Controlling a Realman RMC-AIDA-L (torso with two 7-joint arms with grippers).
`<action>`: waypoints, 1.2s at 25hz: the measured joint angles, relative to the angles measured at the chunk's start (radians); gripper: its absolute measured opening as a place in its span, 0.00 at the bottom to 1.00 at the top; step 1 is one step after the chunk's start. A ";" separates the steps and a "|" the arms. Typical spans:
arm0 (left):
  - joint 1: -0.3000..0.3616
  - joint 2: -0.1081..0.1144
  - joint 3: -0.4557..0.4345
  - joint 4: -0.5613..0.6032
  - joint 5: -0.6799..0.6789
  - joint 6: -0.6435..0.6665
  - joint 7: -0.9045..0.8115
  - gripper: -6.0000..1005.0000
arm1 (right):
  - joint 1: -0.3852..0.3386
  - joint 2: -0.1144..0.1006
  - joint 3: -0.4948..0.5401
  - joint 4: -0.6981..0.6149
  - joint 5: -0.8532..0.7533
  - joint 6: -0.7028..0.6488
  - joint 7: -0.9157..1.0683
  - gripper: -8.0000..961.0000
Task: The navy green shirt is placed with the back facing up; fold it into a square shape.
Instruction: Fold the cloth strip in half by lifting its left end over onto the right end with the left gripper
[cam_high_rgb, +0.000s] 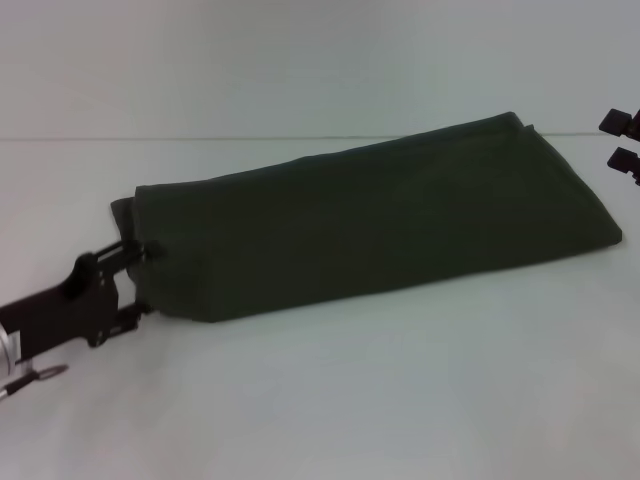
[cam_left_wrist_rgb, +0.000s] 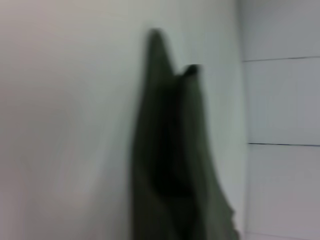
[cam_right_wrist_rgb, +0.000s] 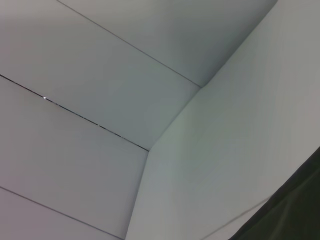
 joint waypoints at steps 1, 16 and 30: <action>0.005 0.000 0.000 0.000 0.018 -0.007 -0.014 0.84 | -0.001 0.001 0.000 0.001 -0.001 0.000 0.000 0.84; -0.067 -0.003 0.028 -0.037 0.070 -0.153 -0.034 0.84 | -0.003 -0.001 0.002 0.012 -0.002 -0.004 -0.002 0.84; -0.079 -0.013 0.024 -0.037 0.044 -0.141 0.022 0.72 | -0.012 -0.001 0.004 0.013 0.004 -0.010 -0.005 0.84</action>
